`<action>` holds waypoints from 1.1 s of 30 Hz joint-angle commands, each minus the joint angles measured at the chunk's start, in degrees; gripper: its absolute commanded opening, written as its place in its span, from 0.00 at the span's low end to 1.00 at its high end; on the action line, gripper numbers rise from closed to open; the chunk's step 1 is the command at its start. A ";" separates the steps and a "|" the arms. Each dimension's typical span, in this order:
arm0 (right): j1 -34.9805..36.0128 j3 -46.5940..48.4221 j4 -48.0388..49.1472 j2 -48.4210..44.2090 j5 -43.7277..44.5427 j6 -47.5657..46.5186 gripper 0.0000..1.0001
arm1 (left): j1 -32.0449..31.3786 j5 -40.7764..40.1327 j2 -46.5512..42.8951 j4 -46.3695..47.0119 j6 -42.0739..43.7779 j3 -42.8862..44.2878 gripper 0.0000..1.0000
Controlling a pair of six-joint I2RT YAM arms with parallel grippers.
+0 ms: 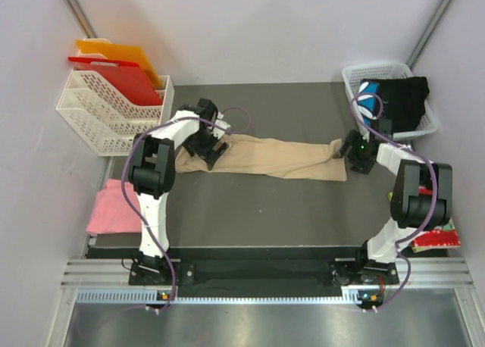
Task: Fold and stack the t-shirts
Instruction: Fold the tshirt
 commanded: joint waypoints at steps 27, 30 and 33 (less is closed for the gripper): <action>3.44 0.74 -2.75 -0.94 -1.27 2.68 0.00 | 1.84 -5.99 -1.44 -0.08 2.68 -1.72 0.99; 3.01 2.50 -7.32 -3.32 2.06 2.15 0.00 | 1.84 -5.99 -1.53 -0.25 2.77 -1.72 0.99; 1.26 3.82 -11.98 -4.47 5.58 1.10 0.00 | 1.93 -5.03 -1.79 -1.48 2.68 -1.02 0.99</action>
